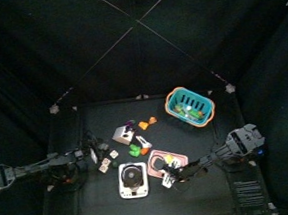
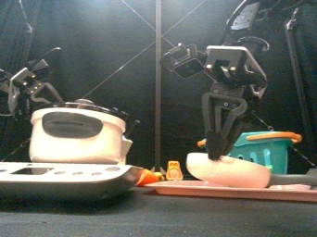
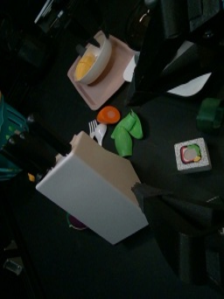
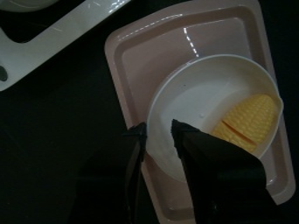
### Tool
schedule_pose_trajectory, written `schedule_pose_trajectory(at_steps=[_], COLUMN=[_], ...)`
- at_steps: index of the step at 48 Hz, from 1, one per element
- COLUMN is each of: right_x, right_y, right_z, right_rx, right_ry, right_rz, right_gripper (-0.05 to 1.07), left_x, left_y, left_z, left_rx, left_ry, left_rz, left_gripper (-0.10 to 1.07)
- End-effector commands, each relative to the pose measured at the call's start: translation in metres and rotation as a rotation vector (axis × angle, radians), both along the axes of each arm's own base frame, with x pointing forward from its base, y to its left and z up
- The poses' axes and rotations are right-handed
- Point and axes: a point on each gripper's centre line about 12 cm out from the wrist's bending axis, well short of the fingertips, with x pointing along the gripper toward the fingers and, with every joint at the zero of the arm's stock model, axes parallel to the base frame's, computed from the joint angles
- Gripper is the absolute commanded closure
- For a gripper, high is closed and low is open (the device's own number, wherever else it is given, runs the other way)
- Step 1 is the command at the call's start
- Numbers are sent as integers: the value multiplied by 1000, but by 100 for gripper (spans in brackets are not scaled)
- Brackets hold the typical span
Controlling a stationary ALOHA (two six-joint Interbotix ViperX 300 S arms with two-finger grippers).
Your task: Place pan on plate
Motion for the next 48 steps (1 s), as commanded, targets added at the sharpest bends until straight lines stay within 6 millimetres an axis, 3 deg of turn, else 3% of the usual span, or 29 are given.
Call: schedule_pose_trajectory(at_steps=[1,17,48], right_x=[5,6,3], right_y=[-1,-1,-8], right_z=[23,23,34], right_rx=[22,21,-5], right_ry=[-61,-58,-48], right_rz=[-13,-16,-42], right_gripper=[30,17,17], left_x=[3,3,3], left_y=[2,2,2], left_z=[6,6,6], left_rx=[7,8,8], left_ry=[-19,-16,-18], left_rz=[4,2,3], left_gripper=[-6,-6,-6])
